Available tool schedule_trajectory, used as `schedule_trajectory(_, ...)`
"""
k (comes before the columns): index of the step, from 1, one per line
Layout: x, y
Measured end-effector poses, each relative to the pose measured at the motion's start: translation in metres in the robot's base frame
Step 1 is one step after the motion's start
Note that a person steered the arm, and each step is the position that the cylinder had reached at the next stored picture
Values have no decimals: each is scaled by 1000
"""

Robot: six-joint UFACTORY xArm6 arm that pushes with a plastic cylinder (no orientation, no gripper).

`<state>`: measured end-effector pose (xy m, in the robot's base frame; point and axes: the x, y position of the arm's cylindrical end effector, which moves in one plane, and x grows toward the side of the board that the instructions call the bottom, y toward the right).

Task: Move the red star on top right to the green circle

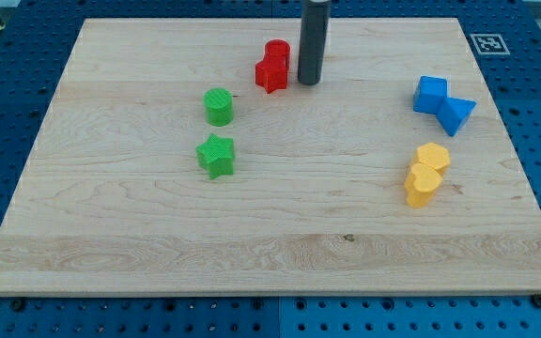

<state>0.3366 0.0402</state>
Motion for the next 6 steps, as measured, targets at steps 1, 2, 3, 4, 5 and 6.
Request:
schedule_trajectory(1,1,-27)
schedule_trajectory(2,1,-45)
schedule_trajectory(3,1,-65)
schedule_trajectory(4,1,-73)
schedule_trajectory(5,0,-65)
schedule_trajectory(6,-11,-62)
